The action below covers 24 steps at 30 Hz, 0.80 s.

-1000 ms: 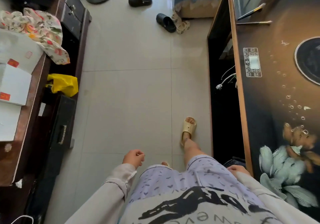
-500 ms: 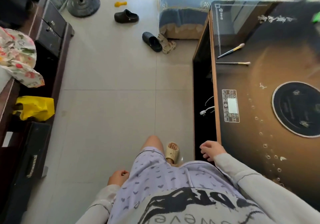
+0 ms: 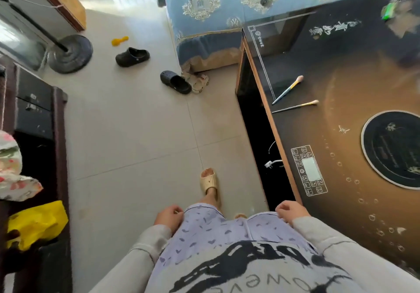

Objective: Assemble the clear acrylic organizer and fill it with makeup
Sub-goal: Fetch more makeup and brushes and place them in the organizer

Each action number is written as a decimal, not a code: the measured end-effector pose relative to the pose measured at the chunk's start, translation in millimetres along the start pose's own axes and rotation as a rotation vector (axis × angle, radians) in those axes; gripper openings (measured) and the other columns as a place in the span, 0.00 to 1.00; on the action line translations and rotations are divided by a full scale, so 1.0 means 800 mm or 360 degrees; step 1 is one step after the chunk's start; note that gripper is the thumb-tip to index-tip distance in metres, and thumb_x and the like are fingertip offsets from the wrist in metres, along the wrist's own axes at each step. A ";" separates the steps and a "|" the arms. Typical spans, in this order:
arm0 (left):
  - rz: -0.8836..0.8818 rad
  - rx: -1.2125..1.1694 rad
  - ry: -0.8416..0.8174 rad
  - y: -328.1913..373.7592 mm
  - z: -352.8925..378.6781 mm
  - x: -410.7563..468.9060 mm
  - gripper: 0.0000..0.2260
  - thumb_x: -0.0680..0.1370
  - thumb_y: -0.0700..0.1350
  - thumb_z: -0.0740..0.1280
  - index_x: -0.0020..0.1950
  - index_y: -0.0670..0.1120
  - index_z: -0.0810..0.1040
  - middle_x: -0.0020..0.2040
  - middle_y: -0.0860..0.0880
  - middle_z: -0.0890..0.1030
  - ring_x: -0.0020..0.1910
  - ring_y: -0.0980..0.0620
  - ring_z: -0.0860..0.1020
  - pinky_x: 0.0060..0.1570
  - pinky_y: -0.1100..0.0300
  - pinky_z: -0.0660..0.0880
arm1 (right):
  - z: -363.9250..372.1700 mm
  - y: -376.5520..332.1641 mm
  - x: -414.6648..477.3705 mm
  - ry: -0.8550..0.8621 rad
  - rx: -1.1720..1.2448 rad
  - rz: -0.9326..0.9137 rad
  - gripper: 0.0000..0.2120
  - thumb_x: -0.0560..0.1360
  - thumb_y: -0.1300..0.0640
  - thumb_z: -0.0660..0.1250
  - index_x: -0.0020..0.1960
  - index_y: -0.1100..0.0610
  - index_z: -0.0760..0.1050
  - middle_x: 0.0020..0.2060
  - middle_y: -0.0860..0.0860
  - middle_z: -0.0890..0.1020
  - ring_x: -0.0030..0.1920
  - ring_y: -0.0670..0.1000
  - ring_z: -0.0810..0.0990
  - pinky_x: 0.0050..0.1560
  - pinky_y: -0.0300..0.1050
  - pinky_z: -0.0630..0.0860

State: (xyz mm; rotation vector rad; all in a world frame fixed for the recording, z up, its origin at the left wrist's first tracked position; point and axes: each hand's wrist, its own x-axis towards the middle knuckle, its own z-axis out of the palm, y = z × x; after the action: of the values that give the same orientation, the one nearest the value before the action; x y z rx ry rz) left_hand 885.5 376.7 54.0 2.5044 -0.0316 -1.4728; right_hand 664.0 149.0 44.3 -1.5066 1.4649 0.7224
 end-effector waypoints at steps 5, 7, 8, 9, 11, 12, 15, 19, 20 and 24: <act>0.0201 0.0156 -0.0014 0.090 -0.087 0.064 0.08 0.76 0.36 0.60 0.45 0.44 0.78 0.41 0.43 0.79 0.40 0.49 0.74 0.41 0.62 0.70 | 0.001 -0.033 0.011 -0.0004 0.0171 0.0133 0.09 0.75 0.64 0.61 0.38 0.58 0.75 0.43 0.58 0.80 0.39 0.53 0.74 0.43 0.38 0.66; 0.0227 0.0227 -0.0022 0.122 -0.116 0.083 0.11 0.75 0.36 0.60 0.36 0.47 0.74 0.34 0.48 0.76 0.33 0.49 0.73 0.31 0.64 0.67 | -0.003 -0.048 0.015 0.0094 0.0273 0.0147 0.08 0.76 0.64 0.61 0.48 0.63 0.79 0.52 0.60 0.81 0.48 0.56 0.76 0.47 0.39 0.66; 0.0234 0.0277 -0.0012 0.137 -0.128 0.090 0.13 0.75 0.36 0.60 0.33 0.49 0.71 0.32 0.49 0.74 0.32 0.49 0.73 0.29 0.65 0.65 | -0.006 -0.054 0.016 0.0140 0.0328 0.0154 0.10 0.76 0.65 0.61 0.52 0.66 0.79 0.55 0.60 0.81 0.53 0.58 0.77 0.48 0.42 0.67; 0.0236 0.0308 0.0002 0.152 -0.139 0.097 0.14 0.75 0.36 0.60 0.33 0.50 0.71 0.31 0.50 0.73 0.32 0.49 0.73 0.29 0.65 0.65 | -0.009 -0.059 0.018 0.0172 0.0373 0.0168 0.11 0.76 0.65 0.60 0.54 0.67 0.78 0.56 0.61 0.80 0.56 0.59 0.76 0.52 0.45 0.69; 0.0264 0.0305 0.0001 0.180 -0.154 0.111 0.13 0.76 0.35 0.60 0.33 0.48 0.71 0.30 0.51 0.73 0.29 0.50 0.72 0.24 0.69 0.67 | -0.014 -0.070 0.022 0.0183 0.0429 0.0204 0.11 0.77 0.65 0.60 0.54 0.69 0.78 0.57 0.62 0.80 0.58 0.60 0.76 0.58 0.48 0.70; 0.0283 0.0303 -0.0003 0.193 -0.159 0.117 0.14 0.76 0.35 0.59 0.33 0.48 0.71 0.29 0.51 0.73 0.27 0.52 0.71 0.19 0.71 0.67 | -0.017 -0.075 0.025 0.0179 0.0451 0.0236 0.11 0.77 0.65 0.60 0.53 0.69 0.78 0.56 0.63 0.80 0.58 0.61 0.76 0.58 0.49 0.71; 0.0319 0.0407 -0.0077 0.225 -0.161 0.128 0.15 0.76 0.35 0.59 0.32 0.49 0.70 0.30 0.51 0.73 0.27 0.55 0.71 0.14 0.75 0.62 | -0.028 -0.093 0.039 0.0154 0.0535 0.0360 0.11 0.76 0.66 0.60 0.52 0.70 0.78 0.55 0.64 0.81 0.57 0.62 0.77 0.55 0.49 0.72; 0.0292 0.0591 -0.0194 0.256 -0.150 0.142 0.15 0.76 0.35 0.59 0.32 0.50 0.69 0.31 0.51 0.74 0.34 0.49 0.73 0.27 0.66 0.66 | -0.060 -0.124 0.062 0.0059 0.0590 0.0355 0.12 0.76 0.64 0.59 0.52 0.66 0.79 0.54 0.60 0.81 0.55 0.58 0.78 0.48 0.42 0.69; 0.0272 0.0653 -0.0225 0.262 -0.147 0.147 0.14 0.76 0.35 0.58 0.33 0.48 0.71 0.33 0.49 0.75 0.37 0.49 0.73 0.31 0.64 0.67 | -0.071 -0.130 0.067 0.0055 0.0580 0.0364 0.11 0.76 0.64 0.59 0.50 0.63 0.80 0.52 0.59 0.82 0.51 0.57 0.78 0.48 0.42 0.70; 0.0271 0.0875 -0.0324 0.298 -0.138 0.157 0.14 0.77 0.36 0.59 0.33 0.49 0.70 0.38 0.47 0.76 0.39 0.50 0.73 0.40 0.65 0.68 | -0.116 -0.153 0.096 0.0145 0.0807 0.0318 0.15 0.75 0.65 0.58 0.31 0.54 0.72 0.32 0.54 0.76 0.30 0.51 0.72 0.34 0.40 0.68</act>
State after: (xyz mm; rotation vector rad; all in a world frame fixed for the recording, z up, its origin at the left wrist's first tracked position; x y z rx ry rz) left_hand 1066.8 148.8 48.2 2.6364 -0.7616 -1.8298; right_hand 777.8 20.1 41.1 -1.0256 1.7266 0.3564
